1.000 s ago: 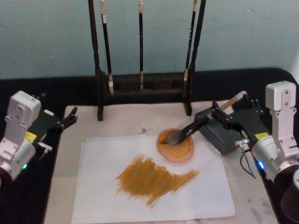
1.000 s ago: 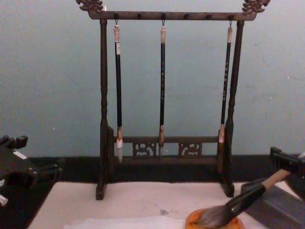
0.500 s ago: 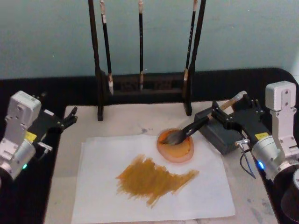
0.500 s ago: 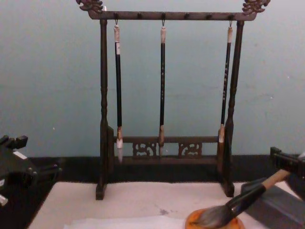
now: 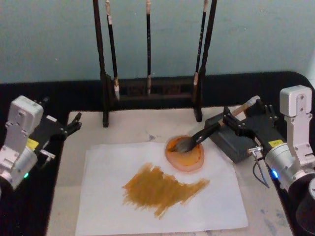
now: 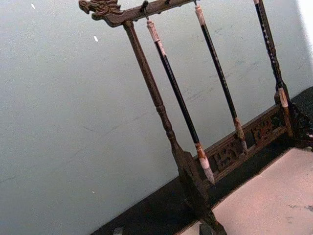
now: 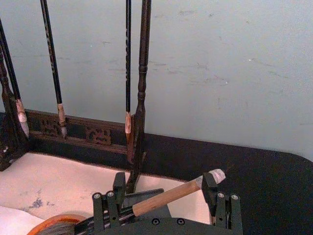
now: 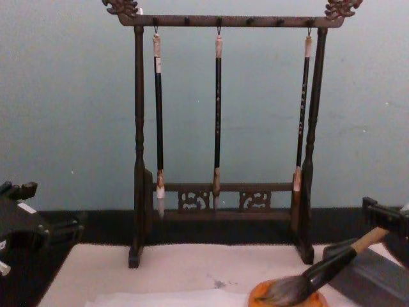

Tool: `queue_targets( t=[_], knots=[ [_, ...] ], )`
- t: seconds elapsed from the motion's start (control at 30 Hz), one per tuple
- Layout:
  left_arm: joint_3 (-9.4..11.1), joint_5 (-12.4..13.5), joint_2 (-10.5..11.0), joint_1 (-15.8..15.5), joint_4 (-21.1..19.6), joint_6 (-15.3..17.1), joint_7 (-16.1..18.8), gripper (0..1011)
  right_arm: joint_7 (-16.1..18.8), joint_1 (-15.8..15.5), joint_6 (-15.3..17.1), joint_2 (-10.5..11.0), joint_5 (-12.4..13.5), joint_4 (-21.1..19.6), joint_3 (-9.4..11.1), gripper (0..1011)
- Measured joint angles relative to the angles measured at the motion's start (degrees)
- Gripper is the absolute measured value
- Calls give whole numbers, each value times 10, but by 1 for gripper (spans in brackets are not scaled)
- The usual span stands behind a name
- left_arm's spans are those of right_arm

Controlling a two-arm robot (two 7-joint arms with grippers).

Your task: Pick up the brush from the inkstone, write on the paper, then place the brush back to its original position.

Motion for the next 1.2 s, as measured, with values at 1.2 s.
queue_targets(
  t=[1.2],
  knots=[
    [0,0,0,0,0,0,0,1010,0,0,0,0,0,0,0,1000]
  ],
)
